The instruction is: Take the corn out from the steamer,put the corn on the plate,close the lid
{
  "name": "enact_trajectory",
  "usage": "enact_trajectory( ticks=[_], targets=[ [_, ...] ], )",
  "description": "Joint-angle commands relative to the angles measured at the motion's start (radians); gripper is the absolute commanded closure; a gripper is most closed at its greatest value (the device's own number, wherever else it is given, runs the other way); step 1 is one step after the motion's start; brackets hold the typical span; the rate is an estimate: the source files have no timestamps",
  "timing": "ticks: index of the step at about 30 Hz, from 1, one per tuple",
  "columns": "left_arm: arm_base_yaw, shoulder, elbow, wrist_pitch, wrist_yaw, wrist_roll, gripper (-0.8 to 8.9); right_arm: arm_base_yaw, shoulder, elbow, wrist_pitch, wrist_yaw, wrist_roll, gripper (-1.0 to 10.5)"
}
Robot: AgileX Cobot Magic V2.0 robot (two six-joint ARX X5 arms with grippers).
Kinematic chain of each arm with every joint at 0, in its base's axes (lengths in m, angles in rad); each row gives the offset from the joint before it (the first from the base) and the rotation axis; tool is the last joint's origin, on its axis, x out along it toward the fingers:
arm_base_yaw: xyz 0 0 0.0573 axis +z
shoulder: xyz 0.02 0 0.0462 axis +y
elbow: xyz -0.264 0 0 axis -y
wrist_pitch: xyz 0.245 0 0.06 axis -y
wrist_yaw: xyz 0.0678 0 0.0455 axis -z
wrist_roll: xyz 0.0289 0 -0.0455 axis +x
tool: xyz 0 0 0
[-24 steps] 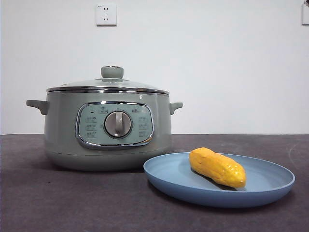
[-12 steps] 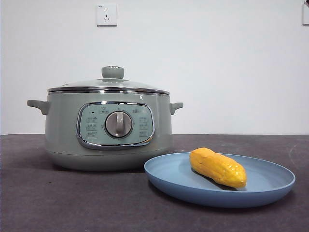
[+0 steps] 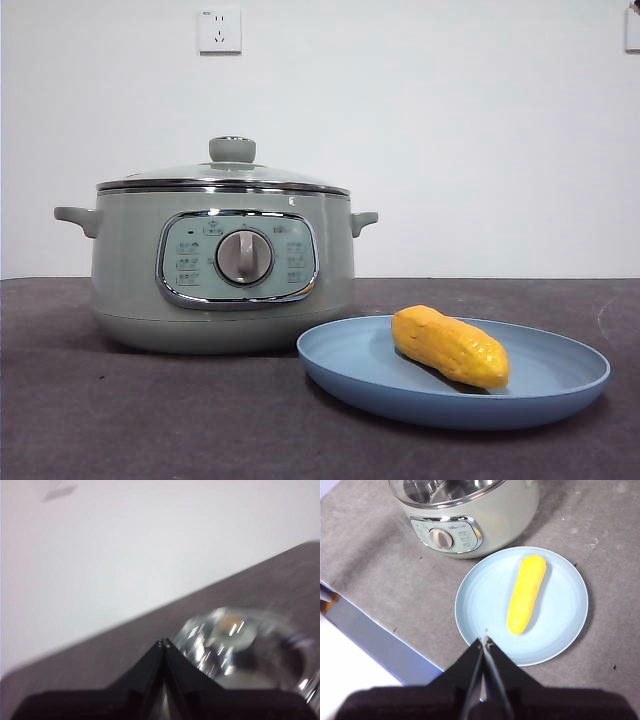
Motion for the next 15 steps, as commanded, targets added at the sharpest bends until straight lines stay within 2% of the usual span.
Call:
enact_trajectory(
  ticks=[1,5,9,15],
  targets=[
    [0.012,-0.098,-0.148,0.010,-0.098,-0.043,8.18,0.002,0.000,-0.010,0.003,0.003,-0.008,9.5],
    [0.023,-0.241,-0.308,0.022,-0.190,-0.054,8.18,0.002,0.000,-0.010,0.003,0.003,-0.008,9.5],
    [0.032,-0.355,-0.446,0.066,-0.256,-0.100,8.18,0.002,0.000,-0.010,0.003,0.003,-0.008,9.5],
    [0.032,-0.435,-0.588,0.081,-0.258,-0.133,8.18,0.002,0.000,-0.010,0.003,0.003,-0.008,9.5]
  ],
)
